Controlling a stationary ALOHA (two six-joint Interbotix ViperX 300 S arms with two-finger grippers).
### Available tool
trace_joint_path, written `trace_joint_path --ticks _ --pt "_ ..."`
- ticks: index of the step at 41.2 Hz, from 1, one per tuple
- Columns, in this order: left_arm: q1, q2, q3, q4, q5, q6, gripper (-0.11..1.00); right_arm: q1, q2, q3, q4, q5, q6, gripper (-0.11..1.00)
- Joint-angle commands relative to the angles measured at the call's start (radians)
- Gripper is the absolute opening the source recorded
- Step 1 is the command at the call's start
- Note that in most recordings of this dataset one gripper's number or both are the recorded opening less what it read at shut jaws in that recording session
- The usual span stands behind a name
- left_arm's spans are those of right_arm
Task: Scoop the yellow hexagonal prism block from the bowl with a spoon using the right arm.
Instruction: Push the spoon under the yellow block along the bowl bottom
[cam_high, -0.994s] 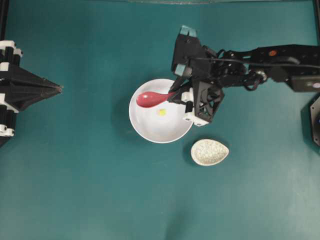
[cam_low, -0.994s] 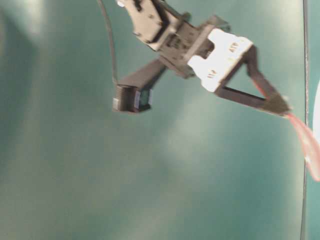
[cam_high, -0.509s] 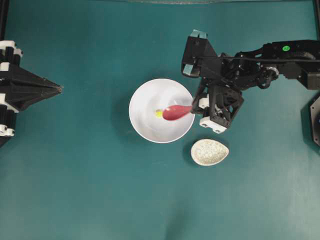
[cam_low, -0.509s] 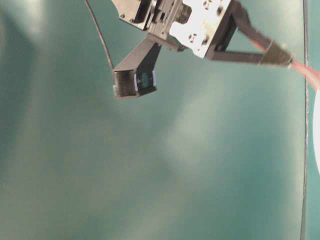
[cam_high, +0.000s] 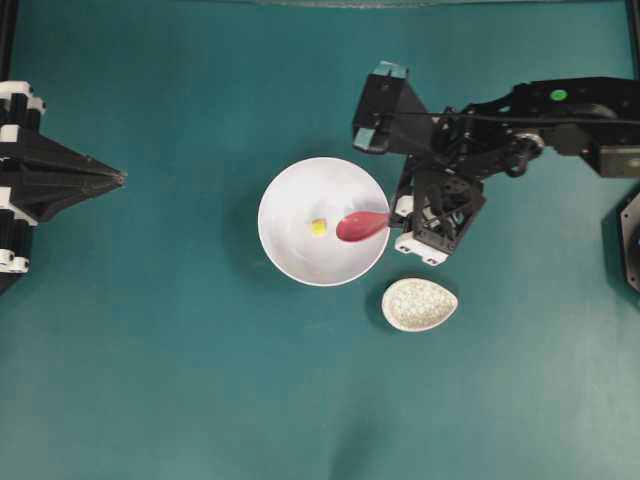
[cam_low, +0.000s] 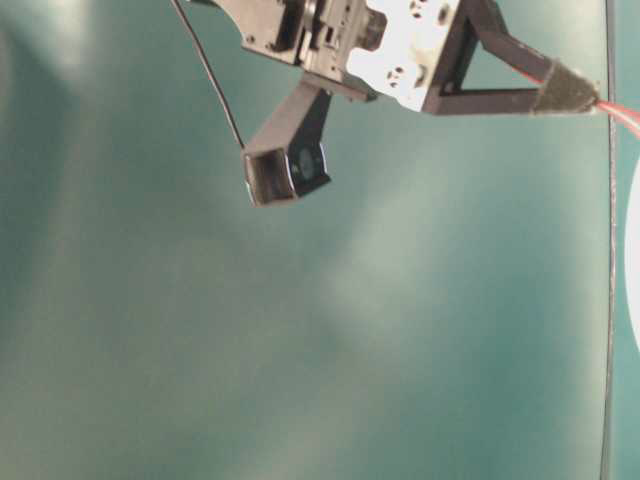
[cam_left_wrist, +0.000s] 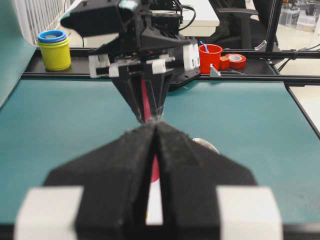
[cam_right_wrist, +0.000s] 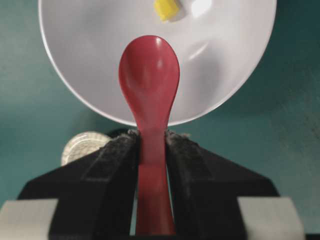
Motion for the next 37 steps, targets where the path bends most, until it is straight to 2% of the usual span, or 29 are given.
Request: trace_joint_path --ticks 1,15,37 --pt "0.002 0.006 -0.028 0.003 -0.005 -0.002 0.0 0.0 0.008 -0.037 -0.008 0.006 0.003 0.24" --pt "0.0 0.005 -0.028 0.003 0.0 -0.002 0.0 0.002 0.098 -0.078 -0.038 0.012 0.002 0.24" --pt "0.0 0.005 -0.028 0.003 0.0 0.0 0.0 0.0 0.158 -0.115 -0.04 -0.061 -0.011 0.24"
